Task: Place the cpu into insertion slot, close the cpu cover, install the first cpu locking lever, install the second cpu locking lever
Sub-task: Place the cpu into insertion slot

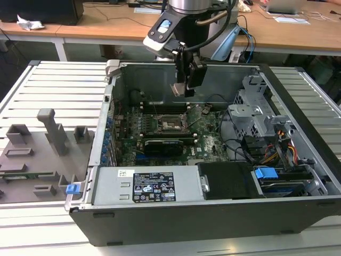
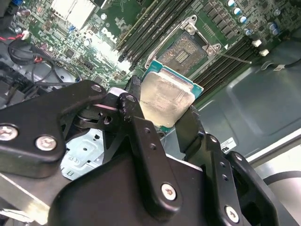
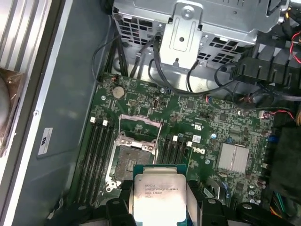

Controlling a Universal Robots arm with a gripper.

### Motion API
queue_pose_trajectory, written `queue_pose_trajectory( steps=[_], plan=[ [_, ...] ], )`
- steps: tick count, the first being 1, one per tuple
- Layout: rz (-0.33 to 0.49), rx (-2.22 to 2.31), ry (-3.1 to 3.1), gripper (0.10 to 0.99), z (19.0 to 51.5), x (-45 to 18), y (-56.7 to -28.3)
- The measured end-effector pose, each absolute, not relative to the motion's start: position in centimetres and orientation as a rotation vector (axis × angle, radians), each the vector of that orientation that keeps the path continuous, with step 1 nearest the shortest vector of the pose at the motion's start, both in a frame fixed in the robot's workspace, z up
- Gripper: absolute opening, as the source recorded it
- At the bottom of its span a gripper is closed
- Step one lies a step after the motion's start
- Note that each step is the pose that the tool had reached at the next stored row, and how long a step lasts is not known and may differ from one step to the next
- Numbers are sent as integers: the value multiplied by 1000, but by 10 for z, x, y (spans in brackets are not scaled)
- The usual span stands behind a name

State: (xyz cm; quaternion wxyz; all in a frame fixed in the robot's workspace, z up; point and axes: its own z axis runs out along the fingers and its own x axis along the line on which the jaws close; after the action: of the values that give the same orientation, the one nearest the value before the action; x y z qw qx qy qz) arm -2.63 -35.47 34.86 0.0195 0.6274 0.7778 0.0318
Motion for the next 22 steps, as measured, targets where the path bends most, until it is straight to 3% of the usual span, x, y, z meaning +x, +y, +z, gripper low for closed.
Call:
queue_pose_trajectory(
  steps=[22],
  plan=[
    [80,2034,2330,537,328,-27,-354]
  ],
)
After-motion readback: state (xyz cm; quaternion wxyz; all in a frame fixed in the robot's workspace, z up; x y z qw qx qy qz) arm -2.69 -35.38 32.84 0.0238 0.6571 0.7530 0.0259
